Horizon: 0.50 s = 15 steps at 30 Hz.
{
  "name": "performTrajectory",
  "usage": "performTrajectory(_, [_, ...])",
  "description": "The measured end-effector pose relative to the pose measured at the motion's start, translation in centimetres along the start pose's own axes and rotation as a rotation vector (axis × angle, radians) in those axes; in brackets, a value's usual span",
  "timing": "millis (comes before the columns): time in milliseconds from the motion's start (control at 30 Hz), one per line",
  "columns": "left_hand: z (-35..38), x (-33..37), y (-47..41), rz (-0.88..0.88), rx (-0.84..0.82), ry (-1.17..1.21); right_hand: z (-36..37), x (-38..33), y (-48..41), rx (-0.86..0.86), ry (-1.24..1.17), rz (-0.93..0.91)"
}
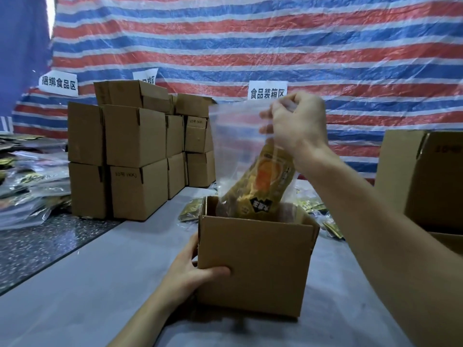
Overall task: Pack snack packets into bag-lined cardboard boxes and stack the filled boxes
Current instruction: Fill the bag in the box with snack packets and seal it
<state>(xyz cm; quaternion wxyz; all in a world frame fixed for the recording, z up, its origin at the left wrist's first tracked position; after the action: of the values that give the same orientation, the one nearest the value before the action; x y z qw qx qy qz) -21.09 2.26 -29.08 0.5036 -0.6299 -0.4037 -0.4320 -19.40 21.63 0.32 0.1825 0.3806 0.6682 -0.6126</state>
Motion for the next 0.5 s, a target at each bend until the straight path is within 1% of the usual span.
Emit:
performTrajectory(67, [0.0,0.0,0.0,0.005,0.003,-0.007,1.3,1.1,1.2,-0.151,-0.049,0.064])
performTrajectory(133, [0.0,-0.1,-0.1,0.004,0.003,0.002,2.5,2.2,2.6,-0.358,-0.043,0.117])
performTrajectory(167, [0.0,-0.1,-0.1,0.003,0.006,0.011,3.0,2.7,3.4,-0.476,0.001,0.133])
performTrajectory(233, [-0.1,-0.1,-0.1,0.004,0.014,0.013,3.8,4.0,5.4,-0.703,0.168,0.132])
performTrajectory(267, [0.0,0.0,-0.1,0.008,0.013,0.006,3.8,4.8,6.2,-0.78,0.247,0.13])
performTrajectory(333, [-0.1,0.1,0.0,0.018,0.016,-0.004,3.3,6.3,7.1,-0.827,0.298,0.157])
performTrajectory(433, [0.2,0.1,0.0,0.012,-0.015,-0.009,1.7,8.1,6.9,-0.783,0.231,0.237])
performTrajectory(500, [0.0,-0.1,0.0,0.002,-0.011,-0.016,1.1,8.9,6.8,-0.784,0.222,0.269])
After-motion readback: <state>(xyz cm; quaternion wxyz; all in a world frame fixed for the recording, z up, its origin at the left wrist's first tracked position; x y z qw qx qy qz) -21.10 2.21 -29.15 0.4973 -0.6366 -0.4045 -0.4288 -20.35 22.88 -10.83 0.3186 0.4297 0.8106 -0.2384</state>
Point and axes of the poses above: each hand's wrist, its own y-axis away from the middle knuckle, its own z-axis out of the palm, x = y × z, the point moved 9 cm from there along -y, towards the middle knuckle, and after that the axes turned 7 degrees about -x, right-handed, at the moved point
